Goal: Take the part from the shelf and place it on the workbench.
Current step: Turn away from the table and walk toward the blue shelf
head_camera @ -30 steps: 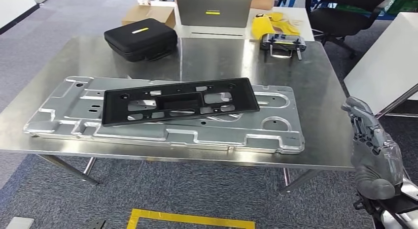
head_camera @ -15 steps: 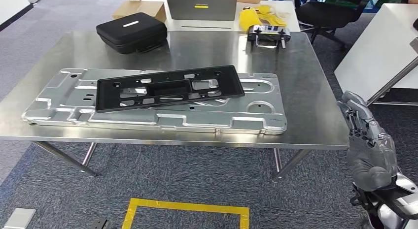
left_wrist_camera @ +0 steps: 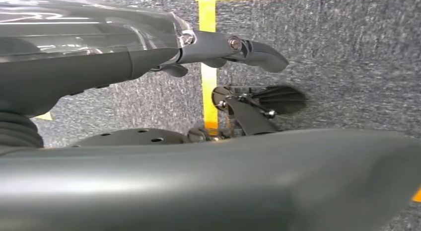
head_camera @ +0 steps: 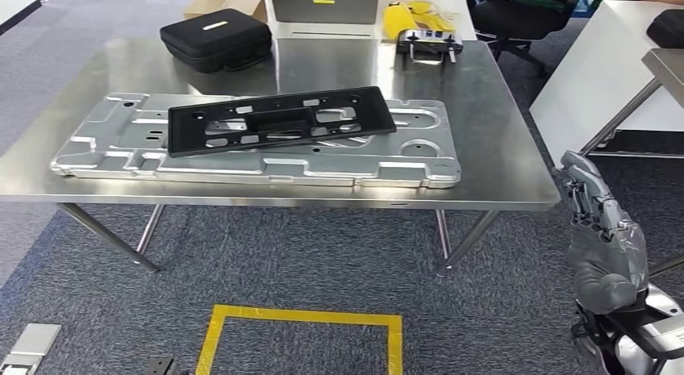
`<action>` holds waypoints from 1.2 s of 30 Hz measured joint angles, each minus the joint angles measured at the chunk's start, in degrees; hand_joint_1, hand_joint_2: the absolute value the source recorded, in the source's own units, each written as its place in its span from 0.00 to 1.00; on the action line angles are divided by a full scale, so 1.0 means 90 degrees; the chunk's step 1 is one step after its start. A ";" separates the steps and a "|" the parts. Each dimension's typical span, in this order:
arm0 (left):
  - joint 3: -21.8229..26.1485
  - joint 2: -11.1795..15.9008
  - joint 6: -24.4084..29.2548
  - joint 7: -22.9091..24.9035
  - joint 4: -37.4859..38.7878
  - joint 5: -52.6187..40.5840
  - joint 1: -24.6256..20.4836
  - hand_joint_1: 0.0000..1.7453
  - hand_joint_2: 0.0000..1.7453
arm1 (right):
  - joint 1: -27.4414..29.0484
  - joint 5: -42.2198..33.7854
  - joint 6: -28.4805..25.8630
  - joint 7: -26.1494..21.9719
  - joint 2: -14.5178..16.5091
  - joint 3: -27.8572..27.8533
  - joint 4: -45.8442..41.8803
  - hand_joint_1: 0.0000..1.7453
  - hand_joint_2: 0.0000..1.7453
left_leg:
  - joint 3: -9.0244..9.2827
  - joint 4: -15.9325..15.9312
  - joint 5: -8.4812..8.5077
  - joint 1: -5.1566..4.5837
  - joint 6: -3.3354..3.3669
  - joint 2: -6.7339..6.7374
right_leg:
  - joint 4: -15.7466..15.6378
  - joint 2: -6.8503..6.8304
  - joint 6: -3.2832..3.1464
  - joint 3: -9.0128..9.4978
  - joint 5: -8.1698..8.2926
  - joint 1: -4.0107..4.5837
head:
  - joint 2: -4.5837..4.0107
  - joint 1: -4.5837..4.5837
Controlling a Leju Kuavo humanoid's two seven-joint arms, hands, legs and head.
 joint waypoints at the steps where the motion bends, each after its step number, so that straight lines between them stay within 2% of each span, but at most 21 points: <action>1: 0.0000 0.0000 0.0000 0.0000 0.0000 0.0000 0.0000 0.00 0.00 | 0.0008 -0.0005 -0.0008 -0.0011 0.0001 -0.0002 -0.0006 0.00 0.00 | -0.0040 0.0037 0.0040 -0.0007 -0.0025 0.0001 | -0.0235 -0.0005 -0.0017 0.0143 -0.0062 0.0011 | 0.0000 -0.0002; 3: 0.0001 0.0005 0.0001 0.0000 0.0000 0.0000 0.0007 0.00 0.00 | 0.0033 -0.0018 -0.0020 -0.0035 0.0004 -0.0006 -0.0010 0.00 0.00 | -0.0133 0.0071 0.0126 -0.0013 -0.0083 -0.0006 | -0.0360 -0.0008 -0.0073 0.0112 -0.0069 0.0000 | 0.0000 -0.0003; 4: 0.0001 0.0009 0.0001 0.0000 0.0000 0.0000 0.0016 0.00 0.00 | 0.0049 -0.0024 -0.0021 -0.0047 0.0008 -0.0007 -0.0009 0.00 0.00 | -0.0195 0.0109 0.0070 -0.0014 -0.0123 -0.0022 | -0.0373 -0.0015 -0.0125 0.0043 -0.0030 -0.0021 | 0.0000 -0.0005; 6: 0.0002 0.0018 0.0002 0.0001 0.0000 0.0000 0.0040 0.00 0.00 | 0.0108 -0.0032 -0.0021 -0.0060 0.0025 -0.0005 -0.0008 0.00 0.00 | -0.0344 0.0451 -0.0389 0.0020 -0.0222 -0.0056 | -0.0387 -0.0033 -0.0239 -0.0141 0.0101 -0.0063 | 0.0000 -0.0013; 8: 0.0002 0.0017 0.0002 -0.0001 0.0000 0.0001 0.0061 0.00 0.00 | 0.0212 -0.0031 -0.0021 -0.0066 0.0045 -0.0002 -0.0007 0.00 0.00 | -0.0472 0.1185 -0.0991 0.0086 -0.0316 -0.0065 | -0.0367 -0.0051 -0.0272 -0.0337 0.0246 -0.0055 | 0.0000 -0.0018; 9: 0.0002 0.0017 0.0002 -0.0003 0.0000 0.0001 0.0067 0.00 0.00 | 0.0271 -0.0029 -0.0021 -0.0068 0.0055 -0.0001 -0.0005 0.00 0.00 | -0.0493 0.1530 -0.1121 0.0113 -0.0347 -0.0065 | -0.0348 -0.0064 -0.0268 -0.0437 0.0312 -0.0052 | 0.0000 -0.0018; 11: 0.0002 0.0017 0.0007 -0.0007 0.0000 0.0009 0.0082 0.00 0.00 | 0.0398 -0.0024 -0.0021 -0.0075 0.0079 0.0000 -0.0003 0.00 0.00 | -0.0315 0.1728 -0.0962 0.0145 -0.0374 -0.0065 | -0.0290 -0.0082 -0.0247 -0.0641 0.0427 -0.0051 | 0.0000 -0.0018; 13: 0.0003 0.0018 0.0021 -0.0013 0.0000 0.0019 0.0093 0.00 0.00 | 0.0525 -0.0027 -0.0010 -0.0093 0.0101 -0.0001 -0.0004 0.00 0.00 | 0.0252 0.1091 -0.0648 0.0159 -0.0356 -0.0078 | -0.0240 -0.0084 -0.0204 -0.0817 0.0533 -0.0051 | 0.0000 -0.0018; 15: 0.0010 0.0019 0.0039 -0.0037 0.0000 0.0053 0.0094 0.00 0.00 | 0.0668 -0.0049 0.0060 -0.0113 0.0129 -0.0011 -0.0006 0.00 0.00 | 0.0932 0.0129 -0.0615 0.0150 -0.0303 -0.0114 | -0.0205 -0.0084 -0.0140 -0.0919 0.0638 -0.0033 | 0.0001 -0.0018; 16: 0.0016 0.0019 0.0047 -0.0055 0.0000 0.0076 0.0094 0.00 0.00 | 0.0754 -0.0058 0.0117 -0.0117 0.0150 -0.0022 -0.0002 0.00 0.00 | 0.1131 -0.0180 -0.0665 0.0138 -0.0276 -0.0132 | -0.0203 -0.0087 -0.0105 -0.0947 0.0695 -0.0027 | 0.0001 -0.0019; 18: 0.0038 0.0019 0.0059 -0.0081 0.0000 0.0128 0.0110 0.00 0.00 | 0.0971 -0.0042 0.0227 -0.0106 0.0219 -0.0059 0.0032 0.00 0.00 | 0.1182 -0.0371 -0.0682 0.0129 -0.0218 -0.0136 | -0.0211 -0.0090 -0.0027 -0.0996 0.0807 -0.0024 | 0.0001 -0.0019; 20: 0.0077 0.0023 0.0079 -0.0094 0.0000 0.0183 0.0135 0.00 0.00 | 0.1221 0.0007 0.0316 -0.0067 0.0302 -0.0117 0.0136 0.00 0.00 | 0.1063 -0.0391 -0.0584 0.0142 -0.0129 -0.0099 | -0.0091 -0.0071 0.0029 -0.1083 0.0616 -0.0028 | 0.0000 -0.0016; 23: 0.0172 0.0043 0.0115 -0.0121 0.0000 0.0293 0.0157 0.00 0.00 | 0.1567 0.0102 0.0465 0.0048 0.0485 -0.0223 0.0456 0.00 0.00 | 0.0806 -0.0377 -0.0386 0.0108 -0.0018 -0.0048 | 0.0824 -0.0047 0.0040 -0.1303 -0.0296 -0.0031 | 0.0001 -0.0007; 24: 0.0205 0.0047 0.0119 -0.0129 0.0000 0.0328 0.0162 0.00 0.00 | 0.1668 0.0139 0.0518 0.0081 0.0574 -0.0259 0.0603 0.00 0.00 | 0.0706 -0.0358 -0.0321 0.0084 0.0001 -0.0035 | 0.1204 -0.0046 0.0036 -0.1350 -0.0470 -0.0030 | 0.0001 -0.0007; 25: 0.0240 0.0049 0.0122 -0.0138 0.0000 0.0360 0.0167 0.00 0.00 | 0.1760 0.0179 0.0573 0.0107 0.0669 -0.0294 0.0761 0.00 0.00 | 0.0601 -0.0331 -0.0261 0.0058 0.0017 -0.0024 | 0.1469 -0.0045 0.0028 -0.1339 -0.0489 -0.0027 | 0.0001 -0.0008; 27: 0.0313 0.0052 0.0128 -0.0161 0.0000 0.0409 0.0180 0.00 0.00 | 0.1903 0.0230 0.0706 0.0142 0.0867 -0.0366 0.1098 0.00 0.00 | 0.0394 -0.0256 -0.0166 0.0013 0.0031 -0.0003 | 0.1397 -0.0044 -0.0015 -0.1043 -0.0164 -0.0009 | 0.0000 -0.0008; 29: 0.0365 0.0055 0.0137 -0.0188 0.0000 0.0435 0.0187 0.00 0.00 | 0.1984 0.0274 0.0859 0.0159 0.1053 -0.0429 0.1422 0.00 0.00 | 0.0242 -0.0168 -0.0103 -0.0019 0.0024 0.0008 | 0.0556 -0.0047 -0.0127 -0.0401 0.0092 0.0053 | 0.0000 -0.0008; 31: 0.0401 0.0057 0.0150 -0.0208 0.0000 0.0449 0.0189 0.00 0.00 | 0.2016 0.0332 0.0999 0.0189 0.1229 -0.0490 0.1746 0.00 0.00 | 0.0159 -0.0107 -0.0030 -0.0021 -0.0013 0.0019 | -0.0239 -0.0059 -0.0221 0.0112 0.0056 0.0118 | 0.0001 -0.0011; 32: 0.0426 0.0058 0.0157 -0.0217 0.0000 0.0458 0.0190 0.00 0.00 | 0.2022 0.0367 0.1060 0.0214 0.1314 -0.0522 0.1926 0.00 0.00 | 0.0136 -0.0096 0.0015 -0.0012 -0.0039 0.0025 | -0.0426 -0.0064 -0.0244 0.0211 0.0030 0.0145 | 0.0001 -0.0012; 34: 0.0482 0.0075 0.0169 -0.0233 -0.0002 0.0480 0.0202 0.00 0.00 | 0.2015 0.0452 0.1164 0.0254 0.1484 -0.0580 0.2340 0.00 0.00 | 0.0077 -0.0095 0.0068 0.0009 -0.0098 0.0015 | -0.0543 -0.0061 -0.0269 0.0189 0.0097 0.0140 | 0.0001 -0.0013; 36: 0.0521 0.0095 0.0177 -0.0247 -0.0004 0.0488 0.0218 0.00 0.00 | 0.1975 0.0601 0.1226 0.0282 0.1662 -0.0635 0.2852 0.00 0.00 | -0.0056 0.0115 -0.0247 0.0028 -0.0188 -0.0033 | -0.0636 -0.0046 -0.0319 0.0075 0.0199 0.0082 | 0.0001 -0.0019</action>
